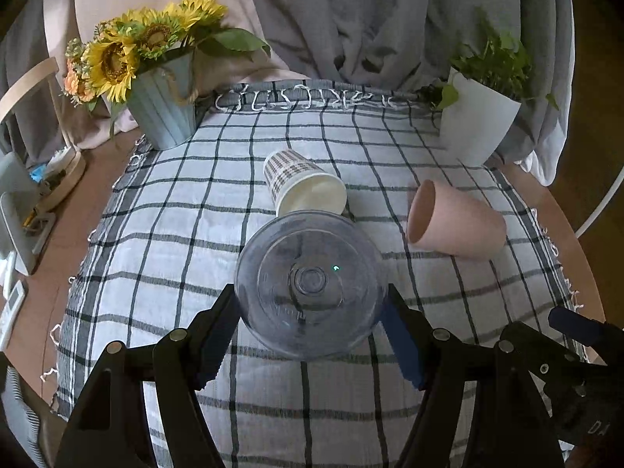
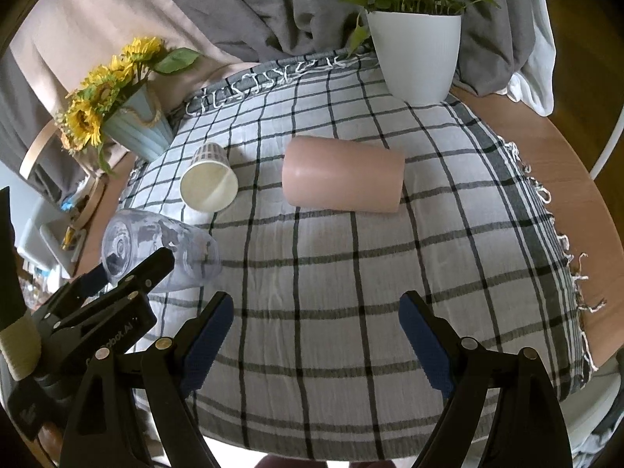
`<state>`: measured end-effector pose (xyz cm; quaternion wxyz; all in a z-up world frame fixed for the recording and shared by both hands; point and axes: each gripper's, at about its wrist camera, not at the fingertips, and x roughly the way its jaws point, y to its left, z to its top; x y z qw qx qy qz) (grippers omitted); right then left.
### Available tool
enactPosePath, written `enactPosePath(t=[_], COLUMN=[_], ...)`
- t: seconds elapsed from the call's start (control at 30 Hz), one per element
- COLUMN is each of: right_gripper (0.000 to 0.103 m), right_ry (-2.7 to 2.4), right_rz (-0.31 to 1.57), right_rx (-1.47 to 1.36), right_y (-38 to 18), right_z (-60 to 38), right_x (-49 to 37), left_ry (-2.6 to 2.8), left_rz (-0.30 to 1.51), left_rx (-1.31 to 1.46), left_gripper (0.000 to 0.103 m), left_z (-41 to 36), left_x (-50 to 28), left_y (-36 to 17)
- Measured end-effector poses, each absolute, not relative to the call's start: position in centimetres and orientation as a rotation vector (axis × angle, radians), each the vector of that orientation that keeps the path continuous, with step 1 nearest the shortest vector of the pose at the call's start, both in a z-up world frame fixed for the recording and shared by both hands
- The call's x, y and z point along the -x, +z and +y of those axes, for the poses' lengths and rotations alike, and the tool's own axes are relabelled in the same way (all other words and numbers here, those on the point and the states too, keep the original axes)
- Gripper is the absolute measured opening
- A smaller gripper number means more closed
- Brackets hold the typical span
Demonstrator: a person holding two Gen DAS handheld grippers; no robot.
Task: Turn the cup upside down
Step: 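Rotate the held jar with the left gripper so its bottom faces up, then lower the jar mouth-down onto the cloth and open the left gripper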
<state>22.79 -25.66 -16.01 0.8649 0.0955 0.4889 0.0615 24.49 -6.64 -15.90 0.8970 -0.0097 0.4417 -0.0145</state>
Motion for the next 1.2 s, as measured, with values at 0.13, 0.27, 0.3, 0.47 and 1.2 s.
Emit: enactPosePath(t=[0.13,0.27,0.3,0.47,1.2], right_gripper=[0.087,0.087,0.087,0.093,0.096], right_ry=[0.122,0.111,0.11,0.089,0.057], right_rz=[1.014,1.014,1.019,1.034,1.039], right_rx=[-0.199,-0.19,-0.192,-0.191,-0.171], right_y=[-15.7,-15.5,-15.6,-15.8,-15.6], right_z=[-25.5,-25.4,-25.4,-25.4,-25.1], right_x=[-23.4,-23.9,-24.0,-24.4,-25.1], left_ry=[-0.035,-0.037,-0.036,-0.034,-0.033], left_rz=[0.913,0.913,0.914,0.915,0.94], left_rx=[0.026,0.03,0.032,0.043,0.056], left_gripper=[0.071,0.071,0.071,0.071,0.081], left_z=[-6.5,-6.4,-6.3,-6.1,-5.7], left_x=[-25.3,-25.9,-26.0,-26.5,-27.1], left_y=[-15.9,-16.0,-16.0,-16.0,-16.6])
